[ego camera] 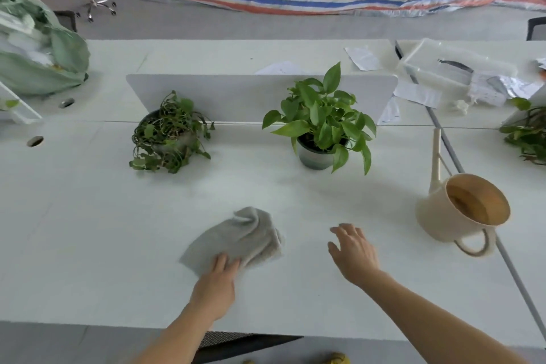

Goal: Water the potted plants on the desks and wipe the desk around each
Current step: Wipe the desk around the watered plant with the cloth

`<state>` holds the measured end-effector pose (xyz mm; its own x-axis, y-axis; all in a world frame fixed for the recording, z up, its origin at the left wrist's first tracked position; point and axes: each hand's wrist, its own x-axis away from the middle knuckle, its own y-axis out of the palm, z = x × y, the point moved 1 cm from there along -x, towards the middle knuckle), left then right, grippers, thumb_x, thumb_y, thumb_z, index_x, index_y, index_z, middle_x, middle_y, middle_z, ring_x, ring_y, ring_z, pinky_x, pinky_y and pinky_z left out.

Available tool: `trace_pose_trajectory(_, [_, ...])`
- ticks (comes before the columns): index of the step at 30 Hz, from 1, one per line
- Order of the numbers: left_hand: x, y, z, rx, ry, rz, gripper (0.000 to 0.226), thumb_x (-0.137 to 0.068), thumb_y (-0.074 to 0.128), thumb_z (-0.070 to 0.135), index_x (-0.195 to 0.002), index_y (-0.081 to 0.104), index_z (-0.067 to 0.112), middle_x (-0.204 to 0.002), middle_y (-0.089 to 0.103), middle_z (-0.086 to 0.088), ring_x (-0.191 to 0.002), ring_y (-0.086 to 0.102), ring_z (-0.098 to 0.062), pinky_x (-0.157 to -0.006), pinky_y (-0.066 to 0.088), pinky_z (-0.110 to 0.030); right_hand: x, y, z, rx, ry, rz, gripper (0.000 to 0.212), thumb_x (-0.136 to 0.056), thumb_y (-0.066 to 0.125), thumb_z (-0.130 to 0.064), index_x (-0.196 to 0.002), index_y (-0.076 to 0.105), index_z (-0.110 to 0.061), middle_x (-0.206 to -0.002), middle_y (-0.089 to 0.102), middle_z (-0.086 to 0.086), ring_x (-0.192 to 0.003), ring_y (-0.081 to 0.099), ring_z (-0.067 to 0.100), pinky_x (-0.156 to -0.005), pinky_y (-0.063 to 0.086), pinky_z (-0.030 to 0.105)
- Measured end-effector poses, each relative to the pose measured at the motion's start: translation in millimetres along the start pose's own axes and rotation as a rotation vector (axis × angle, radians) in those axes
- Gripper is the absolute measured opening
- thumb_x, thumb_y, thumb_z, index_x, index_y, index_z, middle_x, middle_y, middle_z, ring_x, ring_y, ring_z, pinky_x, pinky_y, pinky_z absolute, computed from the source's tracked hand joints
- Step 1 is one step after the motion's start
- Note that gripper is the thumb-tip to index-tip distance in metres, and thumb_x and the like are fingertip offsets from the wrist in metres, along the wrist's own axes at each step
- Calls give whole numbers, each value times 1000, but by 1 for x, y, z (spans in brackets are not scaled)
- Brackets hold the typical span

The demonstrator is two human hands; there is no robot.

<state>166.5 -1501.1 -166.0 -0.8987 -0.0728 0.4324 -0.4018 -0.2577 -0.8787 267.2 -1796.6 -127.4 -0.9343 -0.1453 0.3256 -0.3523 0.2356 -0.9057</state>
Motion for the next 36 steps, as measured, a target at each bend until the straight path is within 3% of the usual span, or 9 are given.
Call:
trace_pose_trajectory(3, [17,16,-7,-61,238,69,32,-77,61,26,-109,66,29,-110,62,5,-97,62,-18,-68,55,-26,-3,34,-1,19,55,-45,46,-104,41,-36,-148,40,-23,-156,35,-2,-142,32,20,-107,38,34])
trace_pose_trajectory(6, [6,10,-2,-122,464,193,17,-80,48,32,-77,64,28,-87,59,8,-83,56,-15,-70,51,-28,-10,49,18,56,117,32,50,-104,41,-38,-151,38,-20,-161,29,1,-148,25,23,-113,31,37])
trace_pose_trajectory(11, [-55,10,-3,-234,458,130,46,-89,44,44,-133,53,32,-147,43,-13,-133,40,-35,-106,31,-48,-15,71,54,67,212,173,64,-100,31,-55,-154,36,-19,-165,23,8,-153,15,25,-121,14,41])
trace_pose_trajectory(14, [-101,8,12,-289,494,123,57,-92,36,54,-146,37,35,-157,26,-15,-143,25,-41,-110,18,-55,-15,84,59,34,215,218,76,-92,16,-62,-154,35,-23,-165,22,3,-154,12,20,-121,5,35])
trace_pose_trajectory(18, [-185,-21,50,-279,417,166,65,-91,4,59,-153,4,38,-161,-10,-14,-147,-7,-41,-115,-1,-59,-16,87,62,29,209,255,69,-93,27,-58,-149,44,-21,-162,31,2,-151,19,19,-119,7,33])
trace_pose_trajectory(24, [-340,-78,59,-186,162,333,61,-96,6,55,-153,10,34,-161,11,-14,-146,7,-40,-116,2,-58,-20,89,62,-26,211,343,70,-97,23,-63,-143,49,-18,-157,40,8,-147,28,23,-121,4,25])
trace_pose_trajectory(30, [-373,-92,75,-204,123,426,60,-98,20,42,-148,26,10,-149,32,-28,-138,27,-48,-109,22,-63,-22,92,66,-29,188,330,68,-99,20,-62,-144,46,-19,-157,39,8,-149,25,22,-121,7,28])
trace_pose_trajectory(33, [-329,-68,75,-252,272,308,64,-97,7,45,-154,15,15,-156,21,-24,-143,17,-43,-114,13,-58,-18,92,69,-20,201,331,70,-99,20,-63,-144,48,-18,-157,38,7,-150,23,20,-121,8,29])
trace_pose_trajectory(36, [-250,-41,60,-371,611,170,63,-98,11,48,-153,20,21,-158,17,-21,-144,19,-43,-113,17,-57,-16,92,68,-18,194,379,71,-98,21,-63,-140,53,-15,-154,43,10,-144,33,27,-117,20,38])
